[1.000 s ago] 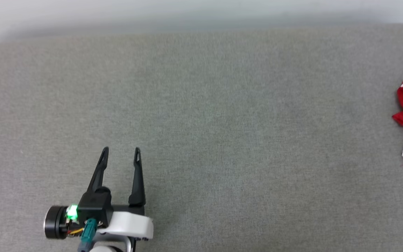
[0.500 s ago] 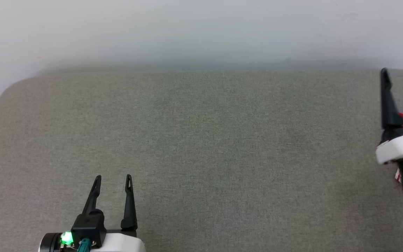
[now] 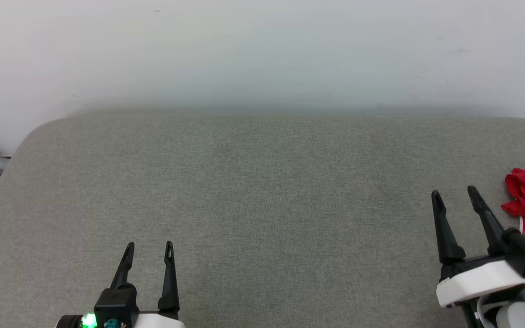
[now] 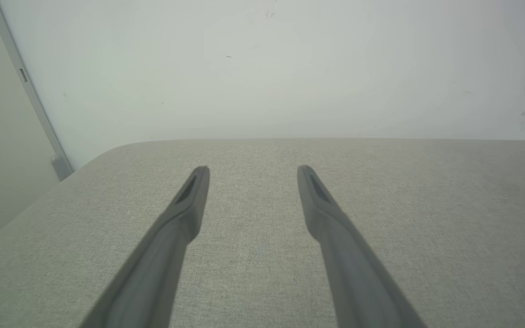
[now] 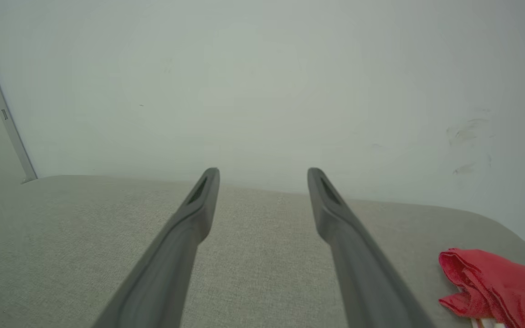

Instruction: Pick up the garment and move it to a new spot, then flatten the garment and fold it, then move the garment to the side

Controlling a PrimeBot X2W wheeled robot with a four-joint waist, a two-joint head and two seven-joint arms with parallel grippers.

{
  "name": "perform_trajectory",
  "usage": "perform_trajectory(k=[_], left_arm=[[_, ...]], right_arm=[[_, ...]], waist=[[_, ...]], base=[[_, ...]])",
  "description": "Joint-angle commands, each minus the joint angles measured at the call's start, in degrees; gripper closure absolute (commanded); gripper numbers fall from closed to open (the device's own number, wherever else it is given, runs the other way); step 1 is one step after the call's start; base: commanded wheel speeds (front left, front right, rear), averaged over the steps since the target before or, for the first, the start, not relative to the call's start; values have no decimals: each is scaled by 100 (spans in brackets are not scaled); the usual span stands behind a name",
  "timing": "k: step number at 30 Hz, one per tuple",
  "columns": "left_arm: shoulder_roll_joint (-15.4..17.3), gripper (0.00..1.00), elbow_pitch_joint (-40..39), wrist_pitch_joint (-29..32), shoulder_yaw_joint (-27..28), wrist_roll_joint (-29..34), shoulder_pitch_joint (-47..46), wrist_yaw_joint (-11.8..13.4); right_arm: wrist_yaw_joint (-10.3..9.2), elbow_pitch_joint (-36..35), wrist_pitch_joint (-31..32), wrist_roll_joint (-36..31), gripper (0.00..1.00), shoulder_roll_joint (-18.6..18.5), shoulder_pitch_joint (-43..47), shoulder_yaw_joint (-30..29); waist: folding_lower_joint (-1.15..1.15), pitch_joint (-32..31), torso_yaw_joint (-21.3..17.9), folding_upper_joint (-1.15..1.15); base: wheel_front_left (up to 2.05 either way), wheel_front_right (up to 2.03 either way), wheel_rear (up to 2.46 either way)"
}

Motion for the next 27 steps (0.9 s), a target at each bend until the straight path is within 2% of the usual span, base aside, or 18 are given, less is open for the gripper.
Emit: perform_trajectory(k=[1, 11, 27], left_arm=[[8, 0, 4, -13, 17, 4, 52, -31], [-7, 0, -46, -13, -15, 27, 166, -117], [-15, 0, -137, -13, -50, 59, 321, -241]], right_arm=[[-7, -79, -16, -38, 0, 97, 183, -34], [-6, -630, -16, -200, 0, 482, 1050, -276], [-6, -1103, 17, -176, 0, 637, 1677, -515]], waist=[[1, -28, 11, 0], [1, -142, 16, 0], [1, -248, 25, 0]], base=[[0, 0, 0], [0, 0, 0], [0, 0, 0]])
